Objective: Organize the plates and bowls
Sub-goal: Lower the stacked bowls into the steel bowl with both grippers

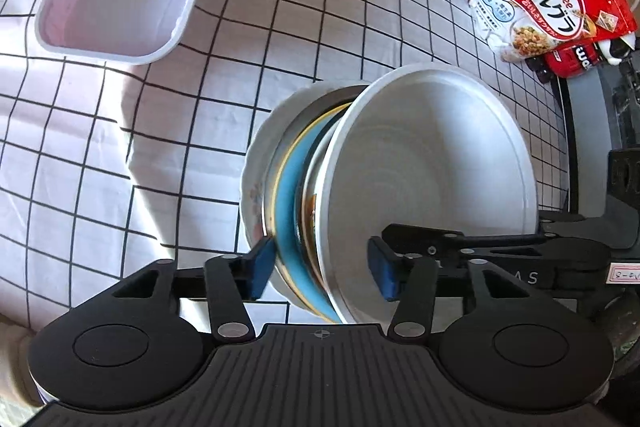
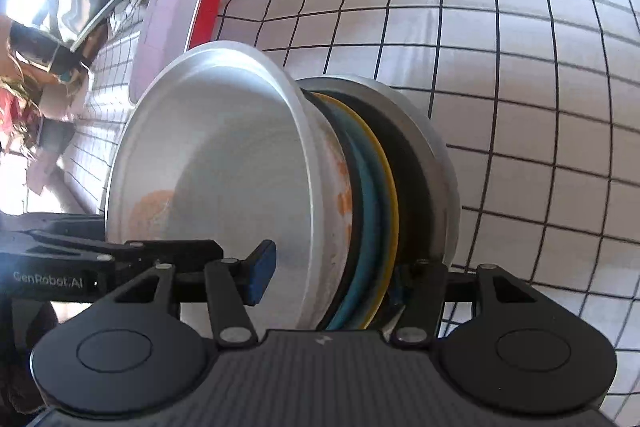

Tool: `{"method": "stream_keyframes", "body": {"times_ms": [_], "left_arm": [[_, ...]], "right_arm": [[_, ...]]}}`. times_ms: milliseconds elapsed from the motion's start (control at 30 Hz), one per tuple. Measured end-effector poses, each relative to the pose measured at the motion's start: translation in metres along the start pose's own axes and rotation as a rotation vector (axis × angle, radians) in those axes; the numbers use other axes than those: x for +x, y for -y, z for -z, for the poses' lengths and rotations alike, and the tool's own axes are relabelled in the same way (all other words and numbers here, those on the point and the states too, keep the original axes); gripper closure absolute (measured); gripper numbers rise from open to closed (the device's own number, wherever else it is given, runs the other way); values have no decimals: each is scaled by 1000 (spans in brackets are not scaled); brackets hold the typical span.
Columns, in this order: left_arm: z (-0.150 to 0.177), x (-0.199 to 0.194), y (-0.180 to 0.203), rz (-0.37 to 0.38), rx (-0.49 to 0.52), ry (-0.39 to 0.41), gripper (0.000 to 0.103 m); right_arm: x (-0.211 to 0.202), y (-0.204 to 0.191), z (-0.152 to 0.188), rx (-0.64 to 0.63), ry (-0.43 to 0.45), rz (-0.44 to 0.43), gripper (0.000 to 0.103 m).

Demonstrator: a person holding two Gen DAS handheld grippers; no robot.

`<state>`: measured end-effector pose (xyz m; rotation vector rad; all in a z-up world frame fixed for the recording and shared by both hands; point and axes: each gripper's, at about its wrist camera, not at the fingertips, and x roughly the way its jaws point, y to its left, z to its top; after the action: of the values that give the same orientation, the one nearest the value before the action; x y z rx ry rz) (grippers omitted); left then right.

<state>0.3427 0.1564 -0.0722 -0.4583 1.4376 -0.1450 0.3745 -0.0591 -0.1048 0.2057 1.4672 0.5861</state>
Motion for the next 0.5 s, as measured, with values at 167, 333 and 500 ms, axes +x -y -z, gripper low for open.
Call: {"method": "stream_keyframes", "body": {"times_ms": [167, 333, 500], "left_arm": [[4, 0, 8, 21, 14, -5, 63], [8, -1, 14, 17, 16, 5, 66], [8, -3, 19, -24, 23, 30, 80]], "right_arm": [[-11, 0, -2, -47, 34, 52, 46], [-33, 4, -2, -61, 97, 53, 46], [-52, 1, 4, -128, 181, 102, 45]]}}
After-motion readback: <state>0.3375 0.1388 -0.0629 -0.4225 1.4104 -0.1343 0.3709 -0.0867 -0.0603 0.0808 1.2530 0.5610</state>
